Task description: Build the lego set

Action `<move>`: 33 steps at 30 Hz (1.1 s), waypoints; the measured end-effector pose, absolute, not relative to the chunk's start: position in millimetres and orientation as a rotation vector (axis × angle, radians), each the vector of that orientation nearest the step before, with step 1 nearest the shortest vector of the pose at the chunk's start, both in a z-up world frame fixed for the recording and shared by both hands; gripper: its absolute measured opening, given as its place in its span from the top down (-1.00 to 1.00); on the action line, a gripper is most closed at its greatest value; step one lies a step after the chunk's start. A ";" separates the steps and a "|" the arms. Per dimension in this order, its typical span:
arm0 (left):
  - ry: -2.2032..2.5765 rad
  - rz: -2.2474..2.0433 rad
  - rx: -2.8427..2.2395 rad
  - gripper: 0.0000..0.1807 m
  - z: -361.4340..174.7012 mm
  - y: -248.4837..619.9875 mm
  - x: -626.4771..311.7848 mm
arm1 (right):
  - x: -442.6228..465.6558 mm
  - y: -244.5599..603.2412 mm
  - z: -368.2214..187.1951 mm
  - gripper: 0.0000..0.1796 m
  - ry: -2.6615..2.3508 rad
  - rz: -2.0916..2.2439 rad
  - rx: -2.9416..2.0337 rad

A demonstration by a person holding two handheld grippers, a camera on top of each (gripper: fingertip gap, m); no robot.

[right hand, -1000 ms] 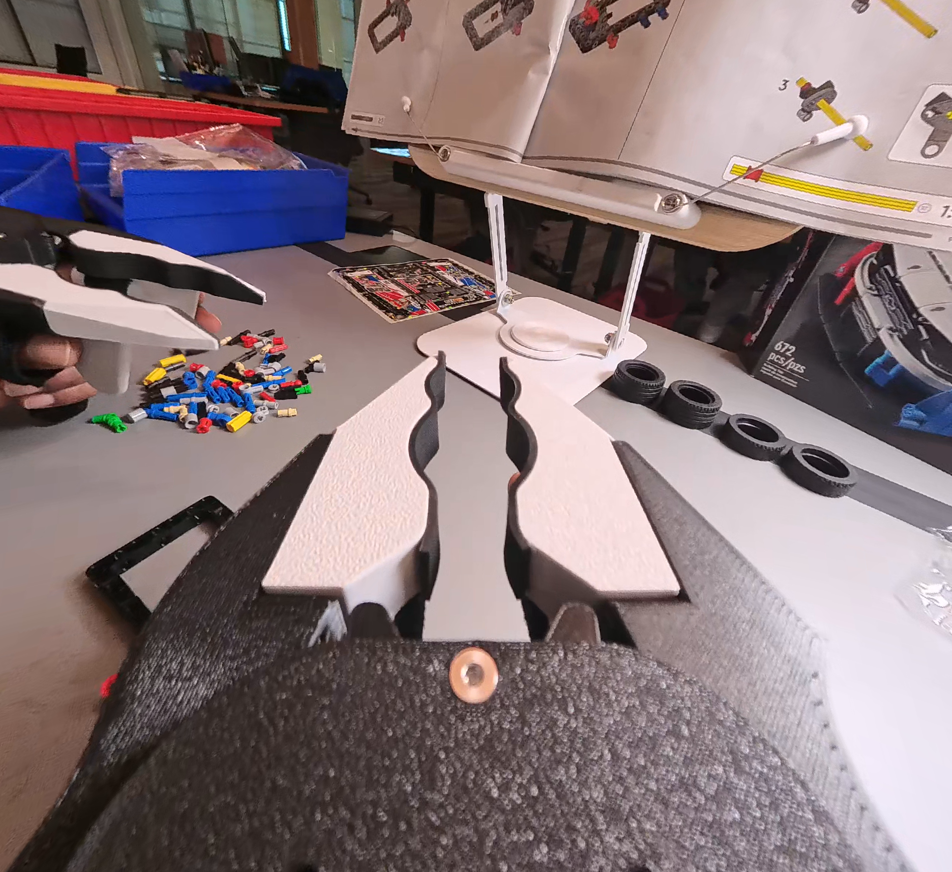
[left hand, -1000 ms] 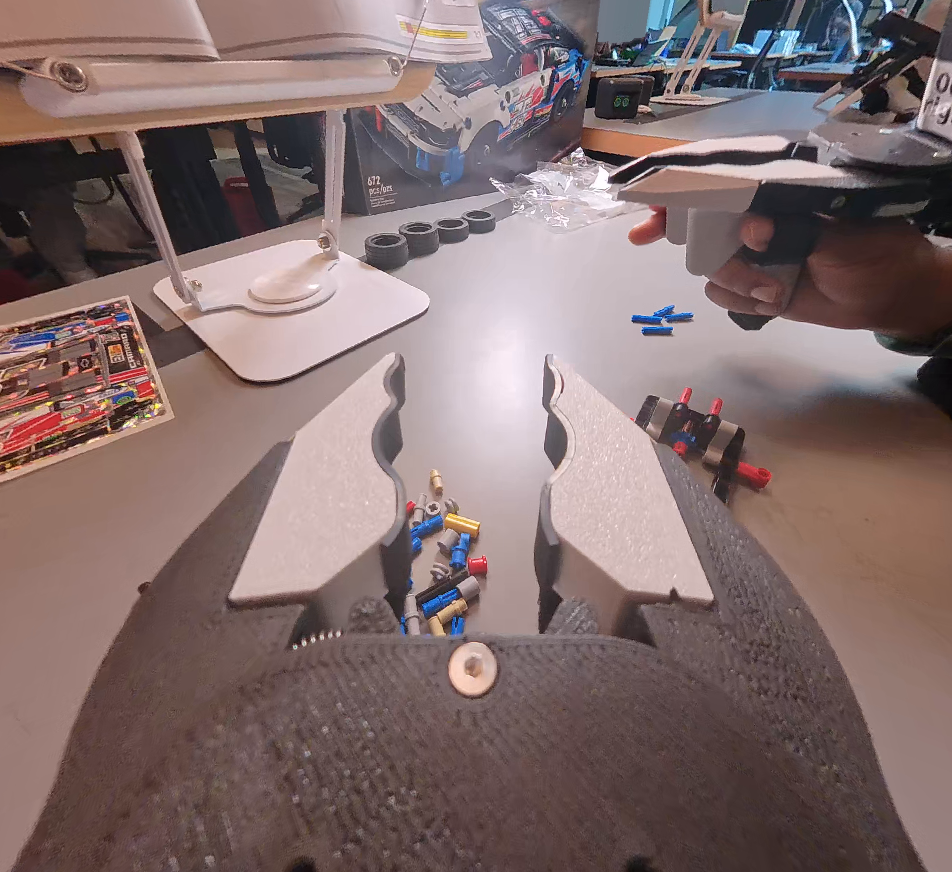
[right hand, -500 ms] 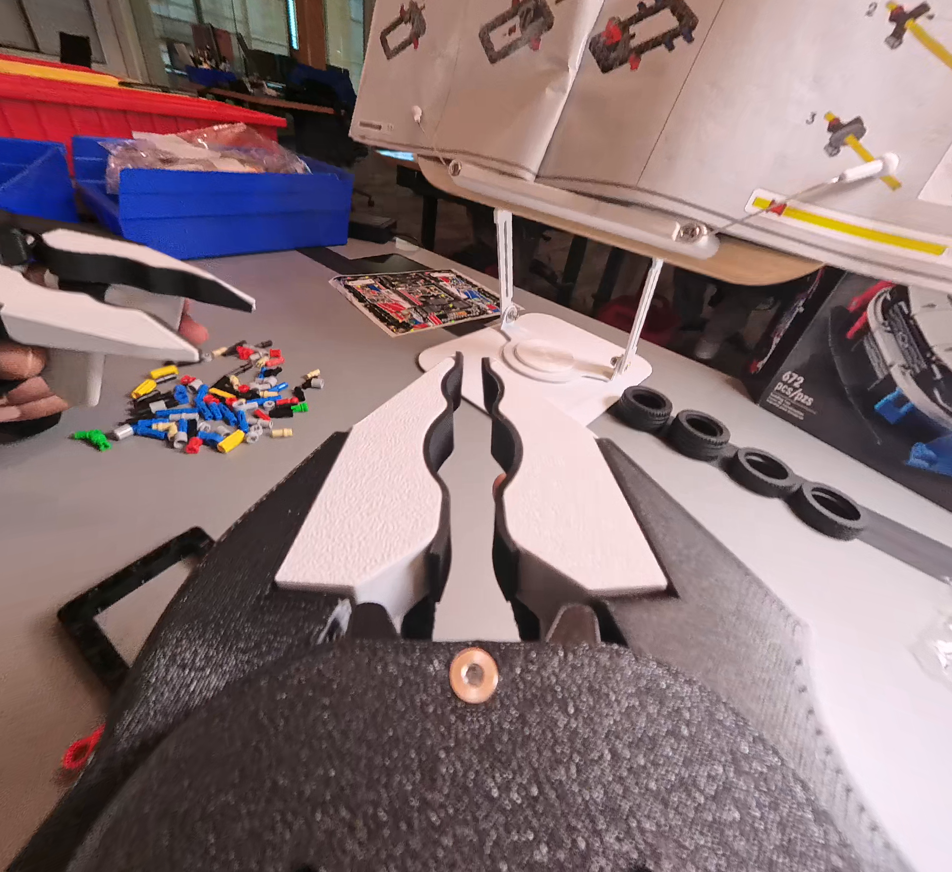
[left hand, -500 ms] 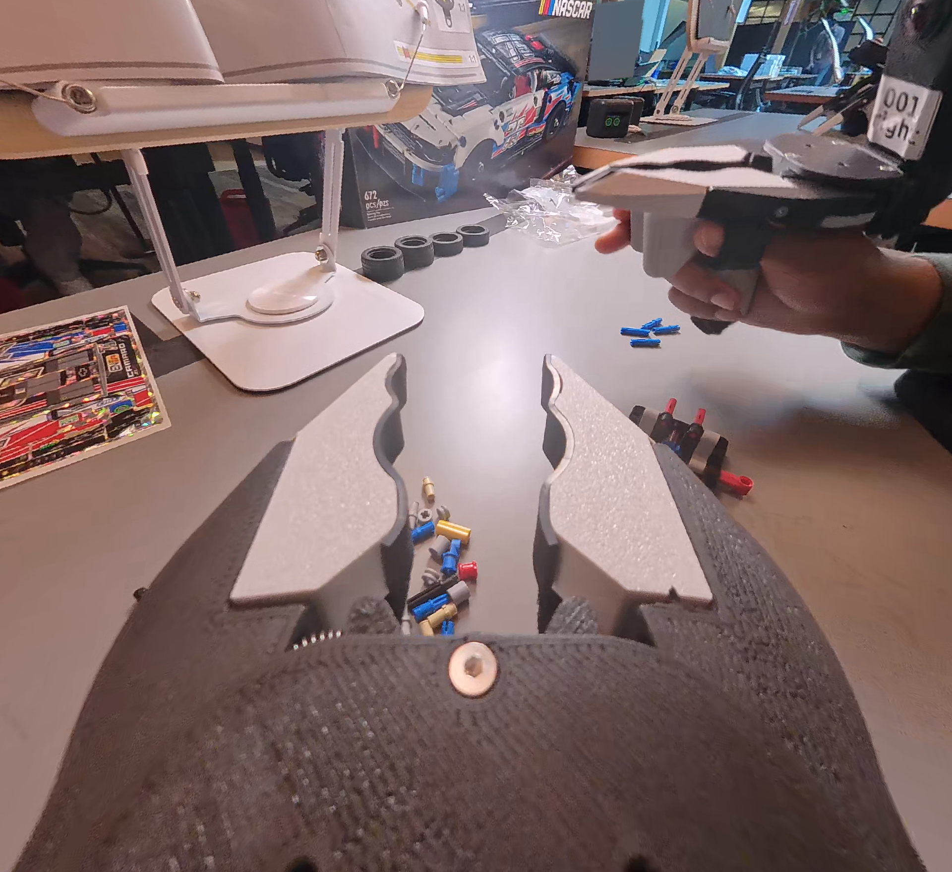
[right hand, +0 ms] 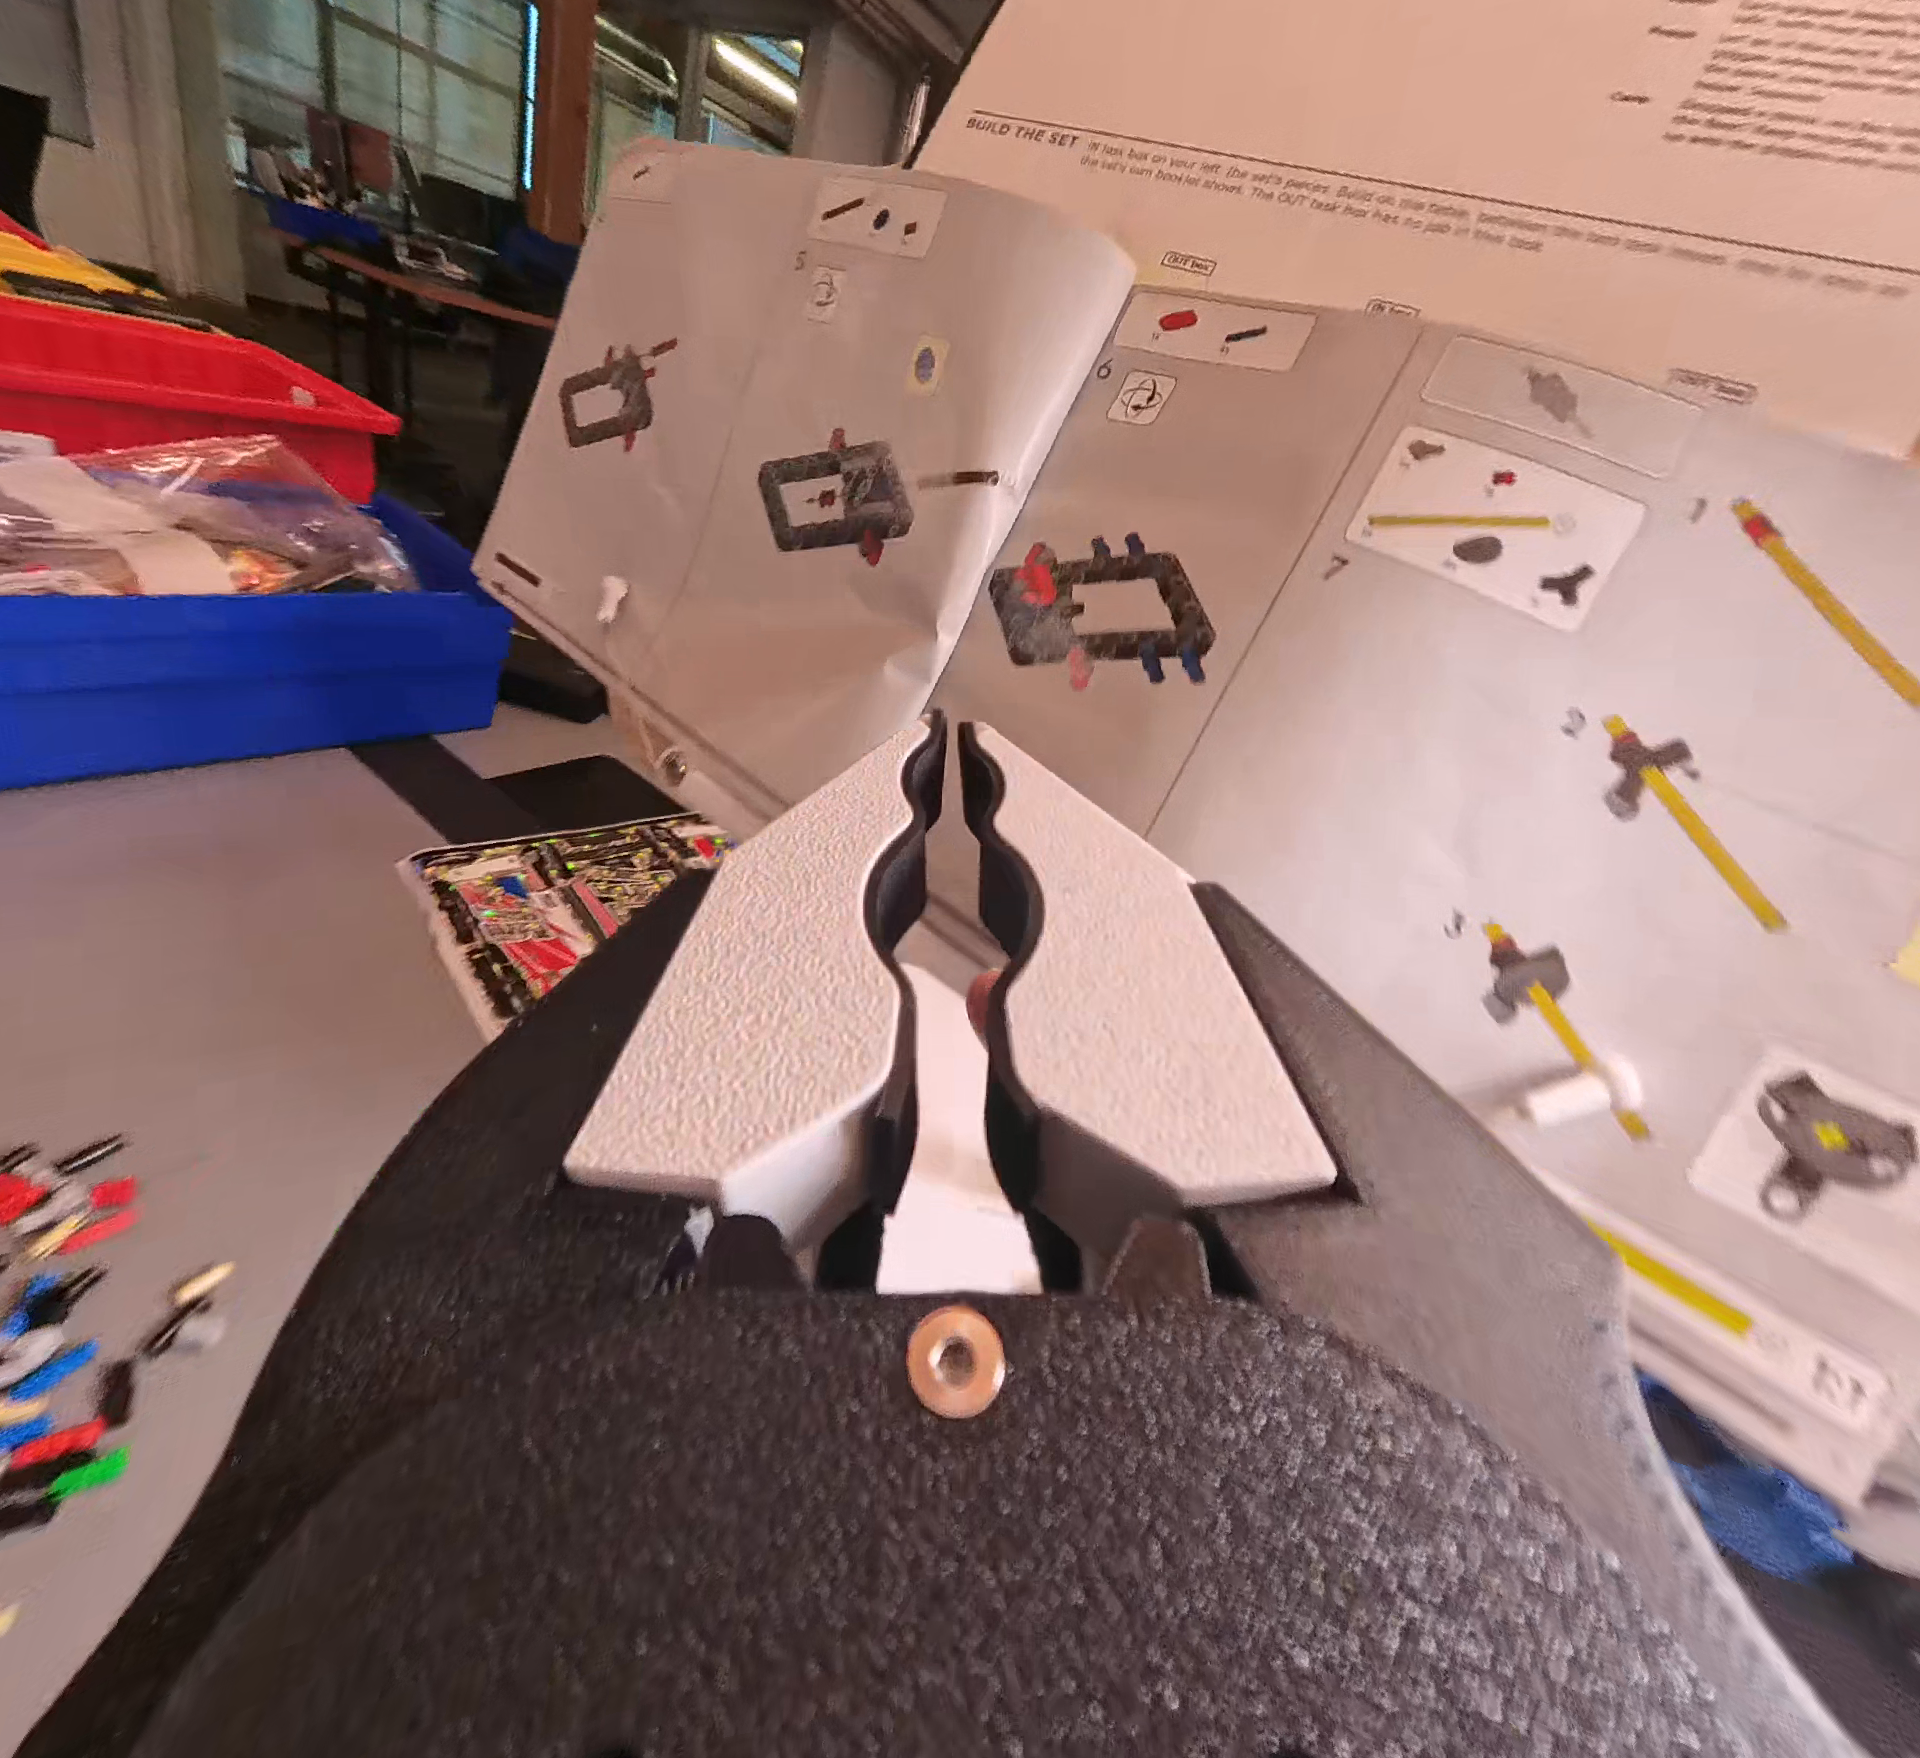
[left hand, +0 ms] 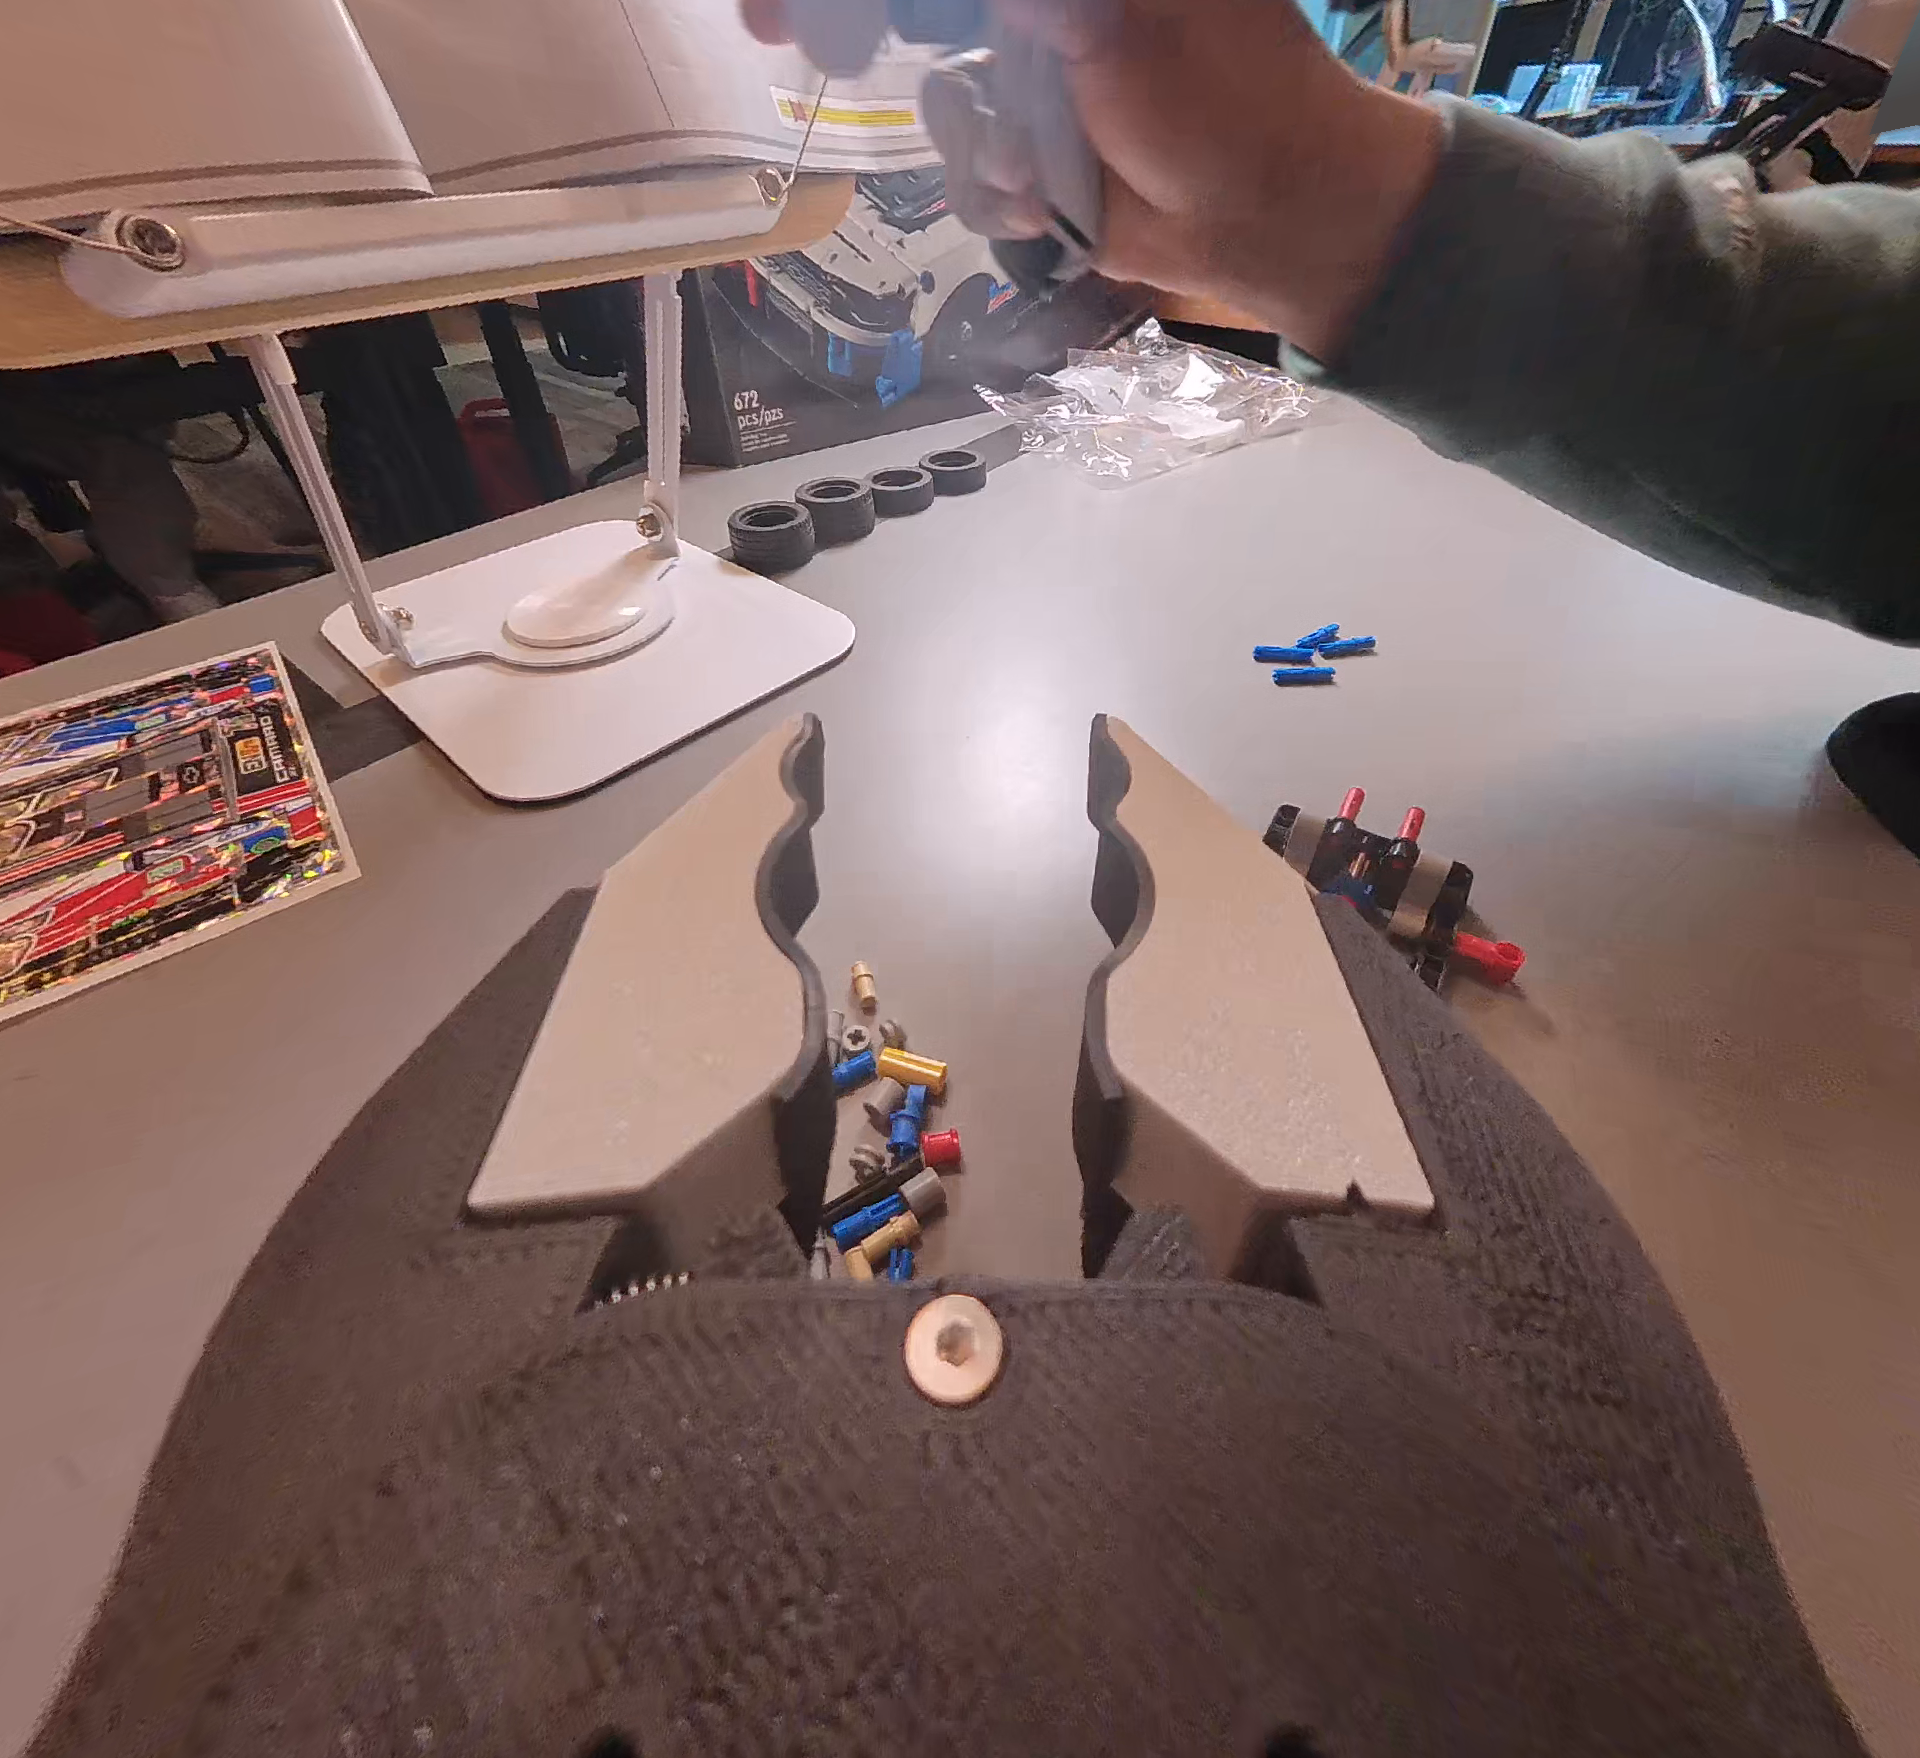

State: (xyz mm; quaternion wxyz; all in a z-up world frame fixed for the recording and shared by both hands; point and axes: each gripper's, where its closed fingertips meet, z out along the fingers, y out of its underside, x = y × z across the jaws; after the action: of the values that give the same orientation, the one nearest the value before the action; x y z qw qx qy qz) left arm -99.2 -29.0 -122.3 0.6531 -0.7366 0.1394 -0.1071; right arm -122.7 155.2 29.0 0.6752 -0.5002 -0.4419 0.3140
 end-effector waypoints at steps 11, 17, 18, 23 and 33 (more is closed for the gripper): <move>0.322 -0.292 -1.675 0.45 -121.9 -29.9 -96.8 | -180.1 194.7 38.4 1.00 -1.024 0.638 -1.210; 0.325 -0.287 -1.674 0.45 -121.4 -30.3 -96.9 | -186.2 201.6 37.9 1.00 -1.017 0.619 -1.237; 0.326 -0.286 -1.674 0.44 -121.5 -30.3 -97.0 | -186.5 202.1 38.2 1.00 -1.015 0.619 -1.238; 0.327 -0.288 -1.677 0.45 -122.3 -29.7 -96.4 | -187.0 203.7 39.6 1.00 -1.013 0.613 -1.250; 0.334 -0.301 -1.687 0.43 -123.4 -29.3 -95.2 | -113.1 123.9 58.3 0.96 -1.038 0.859 -1.044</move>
State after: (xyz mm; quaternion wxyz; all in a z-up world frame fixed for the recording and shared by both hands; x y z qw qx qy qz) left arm -95.2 -29.3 -123.4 0.6425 -0.7404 0.1466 -0.1321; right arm -113.1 123.9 58.3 0.6584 -0.4610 -0.4583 0.3793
